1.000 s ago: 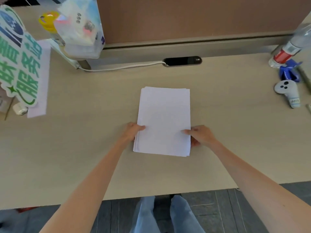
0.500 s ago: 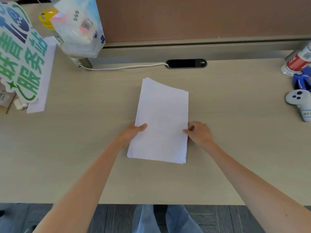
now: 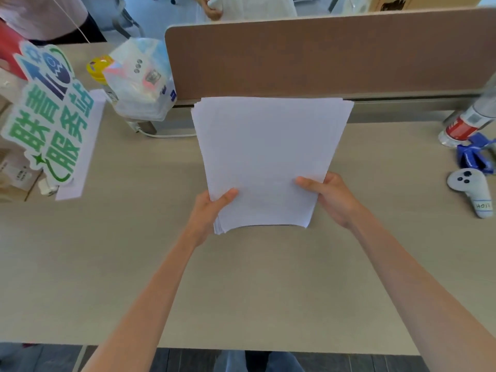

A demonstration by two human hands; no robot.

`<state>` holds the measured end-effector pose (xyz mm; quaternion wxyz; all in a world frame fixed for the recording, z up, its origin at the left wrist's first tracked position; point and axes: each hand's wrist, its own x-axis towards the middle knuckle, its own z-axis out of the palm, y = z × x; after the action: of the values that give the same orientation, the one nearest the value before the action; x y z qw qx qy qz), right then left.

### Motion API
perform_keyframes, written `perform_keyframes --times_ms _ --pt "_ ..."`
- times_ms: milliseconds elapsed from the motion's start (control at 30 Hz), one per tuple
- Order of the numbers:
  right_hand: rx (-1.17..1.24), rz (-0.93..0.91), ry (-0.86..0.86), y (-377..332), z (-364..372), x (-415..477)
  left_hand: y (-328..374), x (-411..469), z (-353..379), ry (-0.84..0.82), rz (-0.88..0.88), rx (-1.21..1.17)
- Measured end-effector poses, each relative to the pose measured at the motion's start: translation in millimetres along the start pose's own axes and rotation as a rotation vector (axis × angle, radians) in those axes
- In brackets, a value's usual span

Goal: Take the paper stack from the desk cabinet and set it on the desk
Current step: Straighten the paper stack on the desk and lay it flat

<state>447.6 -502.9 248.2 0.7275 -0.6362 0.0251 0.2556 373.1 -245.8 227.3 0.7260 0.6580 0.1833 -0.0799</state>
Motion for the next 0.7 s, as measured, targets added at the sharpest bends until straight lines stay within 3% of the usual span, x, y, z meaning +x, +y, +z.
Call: perform_keyframes --times_ms 167,367,600,700 --pt "-0.162 -0.007 -0.089 6 0 -9 -4 0 3 -0.063 0.063 0.036" --pt "-0.183 0.008 -0.179 -2 -7 -14 15 3 -6 -0.217 0.064 0.128" --pt "-0.151 -0.083 -0.040 -3 9 -15 29 1 4 -0.146 0.101 0.079" --pt "-0.188 -0.084 -0.064 -2 5 -19 25 -1 -1 -0.173 0.095 0.124"
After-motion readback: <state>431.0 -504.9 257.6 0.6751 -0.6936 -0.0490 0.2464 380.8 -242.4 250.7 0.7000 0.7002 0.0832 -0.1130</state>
